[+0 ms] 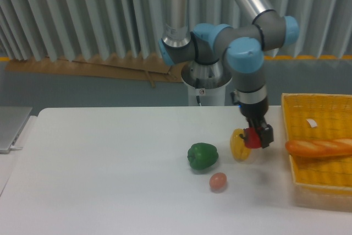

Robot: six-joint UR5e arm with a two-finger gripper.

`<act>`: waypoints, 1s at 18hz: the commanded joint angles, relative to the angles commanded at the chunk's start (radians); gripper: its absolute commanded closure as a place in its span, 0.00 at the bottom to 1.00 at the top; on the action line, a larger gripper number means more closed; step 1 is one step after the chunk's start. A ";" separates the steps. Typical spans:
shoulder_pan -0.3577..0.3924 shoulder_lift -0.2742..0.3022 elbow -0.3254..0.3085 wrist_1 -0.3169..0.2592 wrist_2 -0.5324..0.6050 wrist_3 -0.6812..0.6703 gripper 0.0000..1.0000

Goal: Place the red peppers in a basket
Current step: 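Lift the red pepper and carry it over the yellow basket, then lower the red pepper into the basket beside the bread loaf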

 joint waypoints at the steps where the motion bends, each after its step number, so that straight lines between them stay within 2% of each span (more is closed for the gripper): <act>1: 0.017 0.002 0.000 0.000 0.000 0.022 0.70; 3: 0.048 0.008 0.000 0.000 -0.008 0.065 0.70; 9: 0.184 0.008 0.000 0.000 -0.133 0.258 0.70; 14: 0.248 0.006 -0.002 -0.002 -0.141 0.382 0.70; 18: 0.333 0.005 -0.003 -0.002 -0.169 0.534 0.70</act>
